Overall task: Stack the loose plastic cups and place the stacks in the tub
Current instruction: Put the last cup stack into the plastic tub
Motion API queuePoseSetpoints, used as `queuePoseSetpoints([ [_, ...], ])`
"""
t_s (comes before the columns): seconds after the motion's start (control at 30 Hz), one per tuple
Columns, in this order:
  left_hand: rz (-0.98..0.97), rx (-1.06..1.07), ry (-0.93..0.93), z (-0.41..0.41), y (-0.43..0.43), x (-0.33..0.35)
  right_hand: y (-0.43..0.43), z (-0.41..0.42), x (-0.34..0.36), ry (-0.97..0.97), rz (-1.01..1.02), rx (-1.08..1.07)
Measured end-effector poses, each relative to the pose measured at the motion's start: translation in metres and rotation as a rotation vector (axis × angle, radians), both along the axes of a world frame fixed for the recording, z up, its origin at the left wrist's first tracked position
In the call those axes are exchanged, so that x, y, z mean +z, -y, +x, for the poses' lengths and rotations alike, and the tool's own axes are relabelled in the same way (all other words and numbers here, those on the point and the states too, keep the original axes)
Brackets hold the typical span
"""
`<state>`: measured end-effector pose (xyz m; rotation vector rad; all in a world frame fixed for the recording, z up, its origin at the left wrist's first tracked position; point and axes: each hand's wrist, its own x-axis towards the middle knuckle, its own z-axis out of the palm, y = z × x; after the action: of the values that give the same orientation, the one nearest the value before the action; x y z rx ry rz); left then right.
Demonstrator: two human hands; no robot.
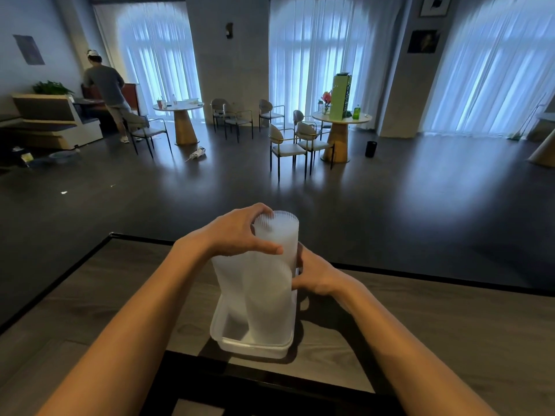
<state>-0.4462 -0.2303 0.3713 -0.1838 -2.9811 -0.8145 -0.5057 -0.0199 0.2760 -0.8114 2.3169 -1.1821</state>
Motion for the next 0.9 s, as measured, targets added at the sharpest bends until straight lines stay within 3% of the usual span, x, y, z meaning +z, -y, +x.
queuePoseSetpoints([
  [0.37,0.026,-0.019,-0.086,0.009,0.002,0.001,0.004,0.015,-0.003,-0.167,0.032,-0.111],
  [0.57,0.034,-0.008,-0.095,0.011,0.0,-0.004,-0.002,0.017,0.008,-0.05,-0.006,-0.071],
  [0.9,0.0,0.018,-0.099,0.021,-0.008,0.004,-0.003,0.036,0.033,-0.023,-0.086,-0.124],
])
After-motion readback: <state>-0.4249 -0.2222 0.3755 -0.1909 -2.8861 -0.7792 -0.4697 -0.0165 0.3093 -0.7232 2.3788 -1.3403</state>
